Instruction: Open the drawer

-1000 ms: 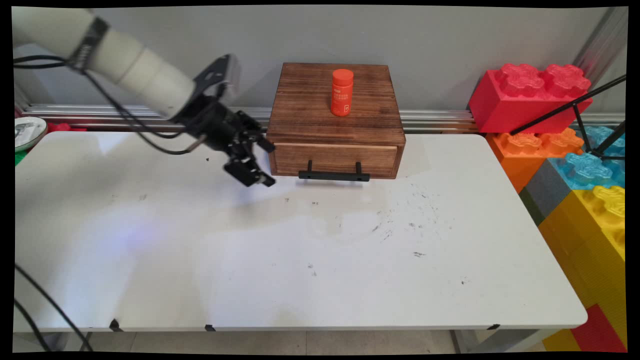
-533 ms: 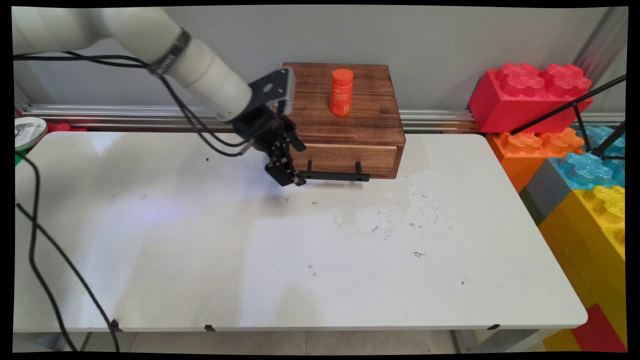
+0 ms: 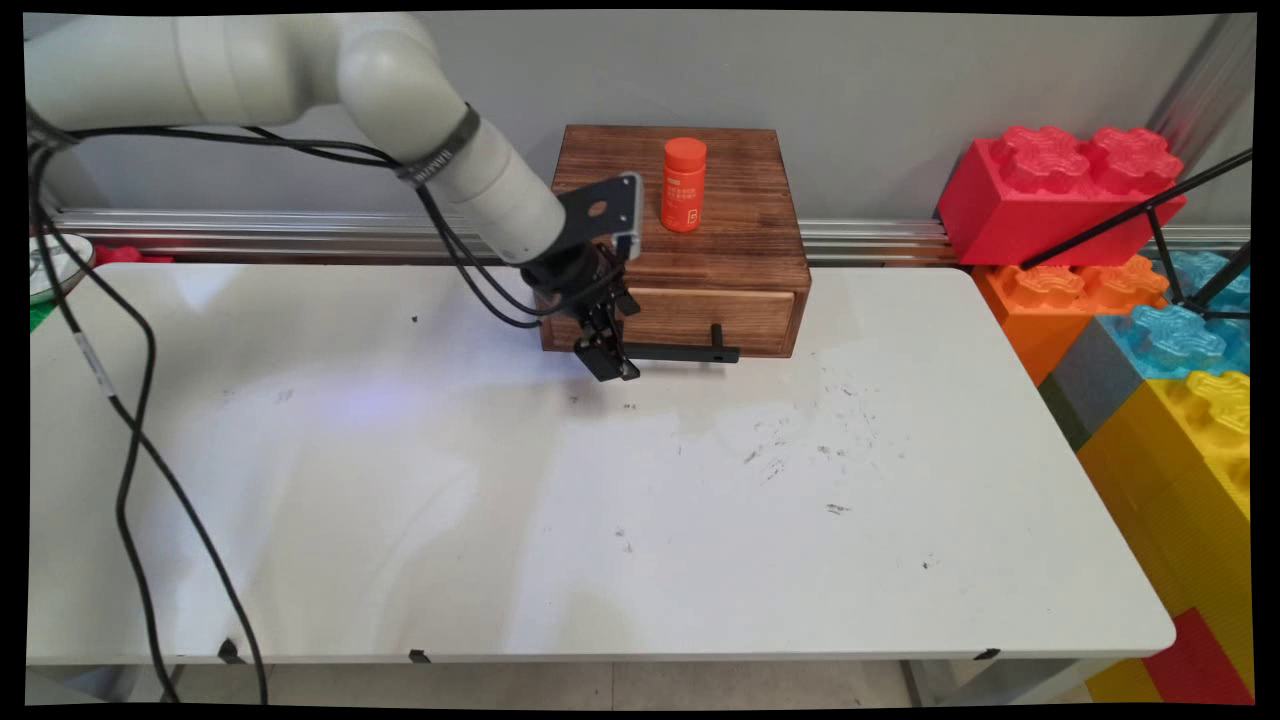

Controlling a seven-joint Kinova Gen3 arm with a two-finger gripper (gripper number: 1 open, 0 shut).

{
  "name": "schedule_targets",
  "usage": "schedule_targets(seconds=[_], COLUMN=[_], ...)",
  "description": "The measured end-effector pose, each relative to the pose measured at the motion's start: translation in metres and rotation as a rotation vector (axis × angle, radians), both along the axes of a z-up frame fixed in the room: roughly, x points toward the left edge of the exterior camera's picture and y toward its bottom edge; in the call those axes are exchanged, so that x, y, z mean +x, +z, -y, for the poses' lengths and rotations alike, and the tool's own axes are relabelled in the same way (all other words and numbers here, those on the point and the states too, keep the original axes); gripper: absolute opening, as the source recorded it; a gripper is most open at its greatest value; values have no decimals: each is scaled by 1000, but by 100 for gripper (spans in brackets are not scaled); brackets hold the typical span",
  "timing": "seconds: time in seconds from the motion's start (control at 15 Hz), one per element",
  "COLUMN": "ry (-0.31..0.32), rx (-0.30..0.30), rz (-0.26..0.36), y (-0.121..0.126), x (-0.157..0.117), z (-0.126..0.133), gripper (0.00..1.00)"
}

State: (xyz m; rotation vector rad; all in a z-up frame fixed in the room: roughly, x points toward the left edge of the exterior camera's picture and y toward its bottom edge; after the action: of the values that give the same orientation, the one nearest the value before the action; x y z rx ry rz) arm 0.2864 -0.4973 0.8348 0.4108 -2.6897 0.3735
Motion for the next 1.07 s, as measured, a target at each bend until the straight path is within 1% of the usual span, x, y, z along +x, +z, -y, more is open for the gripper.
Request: schedule_targets(seconds=[0.13, 0.53, 1.07], ry=[5, 10, 24], rx=[3, 14, 26], rz=[7, 11, 3], y=[-10, -33, -55], x=[-6, -18, -31], z=[7, 15, 20], gripper=[100, 100, 100])
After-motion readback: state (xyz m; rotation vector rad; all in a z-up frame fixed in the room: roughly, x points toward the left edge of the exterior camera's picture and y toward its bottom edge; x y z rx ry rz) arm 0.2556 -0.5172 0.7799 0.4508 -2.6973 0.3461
